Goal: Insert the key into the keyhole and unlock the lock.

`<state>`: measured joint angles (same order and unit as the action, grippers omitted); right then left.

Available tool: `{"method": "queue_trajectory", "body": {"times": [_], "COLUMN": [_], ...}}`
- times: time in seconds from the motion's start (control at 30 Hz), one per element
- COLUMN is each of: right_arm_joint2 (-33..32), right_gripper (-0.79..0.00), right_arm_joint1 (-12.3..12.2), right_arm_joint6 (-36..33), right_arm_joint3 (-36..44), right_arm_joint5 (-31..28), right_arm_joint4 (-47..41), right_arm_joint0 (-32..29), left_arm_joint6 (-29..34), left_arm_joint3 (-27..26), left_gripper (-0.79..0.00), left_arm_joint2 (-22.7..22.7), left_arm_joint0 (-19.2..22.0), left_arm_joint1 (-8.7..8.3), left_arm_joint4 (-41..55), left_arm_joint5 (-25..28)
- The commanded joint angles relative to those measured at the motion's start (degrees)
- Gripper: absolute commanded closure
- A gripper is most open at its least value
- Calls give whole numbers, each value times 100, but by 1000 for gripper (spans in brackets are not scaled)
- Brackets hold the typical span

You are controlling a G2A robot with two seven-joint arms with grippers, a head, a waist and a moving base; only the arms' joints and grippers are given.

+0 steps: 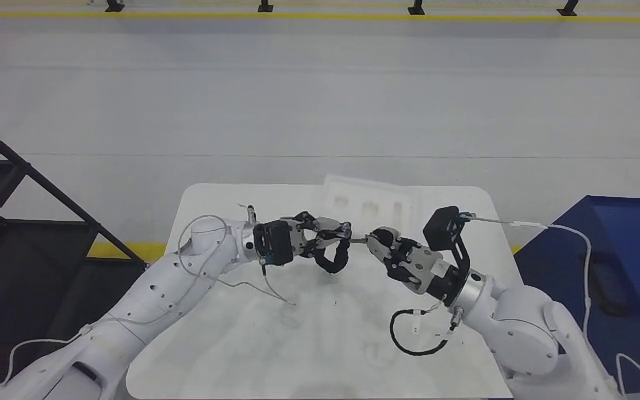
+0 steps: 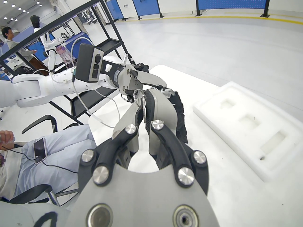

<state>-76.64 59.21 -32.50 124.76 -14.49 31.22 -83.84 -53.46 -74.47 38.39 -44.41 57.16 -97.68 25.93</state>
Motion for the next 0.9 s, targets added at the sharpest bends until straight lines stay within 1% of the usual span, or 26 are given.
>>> {"method": "queue_trajectory", "body": {"times": [0.0,0.17,0.43,0.63,0.87], "right_arm_joint2": [24,146,330,324,305], "right_gripper": [0,0,0,0,0], "right_arm_joint1": [3,17,46,64,81], "right_arm_joint6": [11,58,48,160,265], "right_arm_joint3": [74,177,153,143,130], "right_arm_joint5": [162,369,649,771,708], "right_arm_joint4": [164,483,856,856,712], "right_arm_joint0": [-37,-70,-2,-30,-61], "left_arm_joint6": [-63,-167,-249,-328,-403], "left_arm_joint3": [38,169,274,359,440], "left_gripper": [0,0,0,0,0], "left_arm_joint2": [-12,-30,-87,-71,-14], "left_arm_joint0": [3,19,37,38,38], "left_arm_joint1": [25,81,168,223,255], "left_arm_joint4": [-61,-172,-302,-259,-276], "left_arm_joint5": [-74,-97,8,100,204]}}
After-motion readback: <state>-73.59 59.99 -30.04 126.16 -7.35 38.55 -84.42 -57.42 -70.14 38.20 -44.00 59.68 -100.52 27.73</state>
